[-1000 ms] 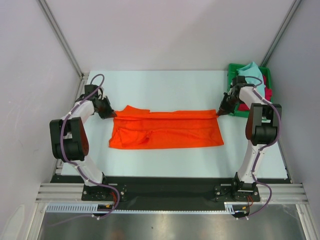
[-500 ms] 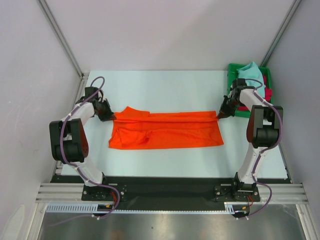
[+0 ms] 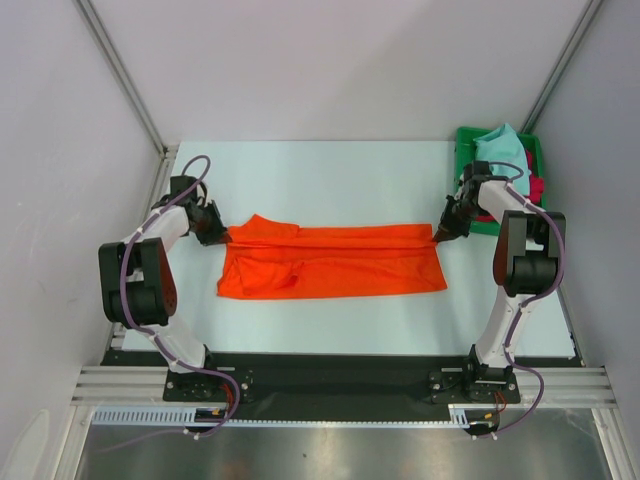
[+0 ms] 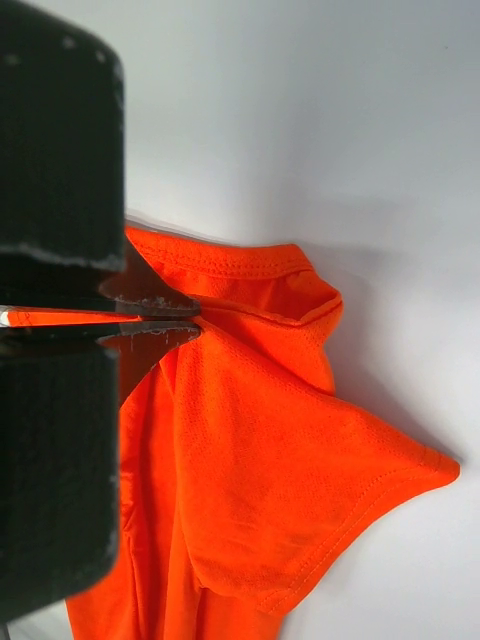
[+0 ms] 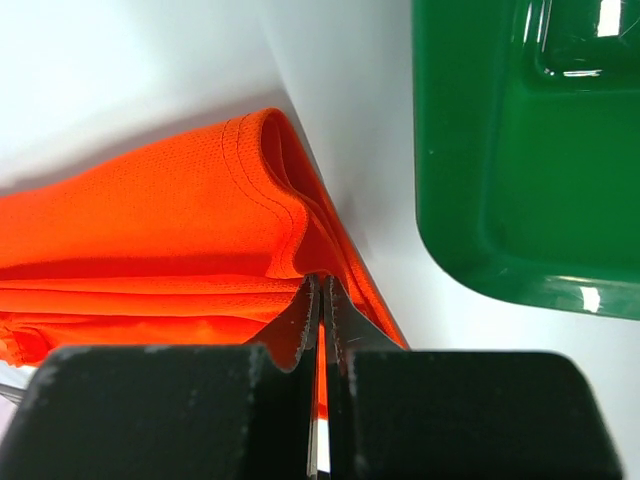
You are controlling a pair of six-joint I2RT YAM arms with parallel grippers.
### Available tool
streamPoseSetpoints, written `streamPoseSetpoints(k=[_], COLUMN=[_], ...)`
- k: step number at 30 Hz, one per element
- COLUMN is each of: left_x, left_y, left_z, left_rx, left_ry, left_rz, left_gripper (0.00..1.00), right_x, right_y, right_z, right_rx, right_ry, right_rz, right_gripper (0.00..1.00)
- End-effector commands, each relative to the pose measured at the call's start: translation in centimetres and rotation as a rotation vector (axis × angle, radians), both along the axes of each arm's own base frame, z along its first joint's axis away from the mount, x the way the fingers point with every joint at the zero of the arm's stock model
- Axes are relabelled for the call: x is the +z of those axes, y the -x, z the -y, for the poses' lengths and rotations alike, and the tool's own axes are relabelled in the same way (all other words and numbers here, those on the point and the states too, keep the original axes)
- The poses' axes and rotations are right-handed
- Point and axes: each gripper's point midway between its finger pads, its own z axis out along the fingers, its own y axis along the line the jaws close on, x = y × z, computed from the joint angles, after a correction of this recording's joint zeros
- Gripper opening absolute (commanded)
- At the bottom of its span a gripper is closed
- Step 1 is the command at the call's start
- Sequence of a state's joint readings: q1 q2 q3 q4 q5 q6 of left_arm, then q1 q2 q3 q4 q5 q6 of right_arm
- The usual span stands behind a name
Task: Fold and stack the t-shirts
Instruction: Fold the tshirt
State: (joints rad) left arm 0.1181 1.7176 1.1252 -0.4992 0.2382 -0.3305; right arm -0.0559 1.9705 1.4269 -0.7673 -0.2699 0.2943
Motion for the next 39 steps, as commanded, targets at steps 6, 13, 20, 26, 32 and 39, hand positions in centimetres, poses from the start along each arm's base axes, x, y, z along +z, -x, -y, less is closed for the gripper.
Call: streamPoseSetpoints(k=[6,13,20,26,32,39], left_x=[-0.3,-0.1,4.6,6.6,4.8,2.9], left_y=[1.0,1.5,-0.3,-2.3,-2.4,-1.8], left_z=[-1.2,-1.8,-2.4,0.8,2.8,4.2], left_rx=[0.002,0.033,0.039,-0.057,-0.11,-0.131], left_ry=[-0.066,-0.096,-0.127,0.031,0.131,0.215], left_rz=[0.008,0.003,0.094,0.192,0.143,0.082], left_gripper=[0.0,0.28,0.47,0.56,0.55,0.52], right_x=[0.6,0.4,5.3,9.3,8.3,6.7], right_y=[-0.9,-0.7,-1.8,-3.9,-5.5,-4.8], right_z=[1.0,1.0,0.8,-2.4,-11.4,-23.6], right_rx=[0.002,0.002,0.066,0.153,0.175,0.298], right_ry=[0.051,0.057,0.163,0.184,-0.155,-0.563], right_rz=[0.058,0.039,0.113,0.232,0.252,0.16], right_gripper=[0.0,0.11,0.37,0.46,0.43,0.22])
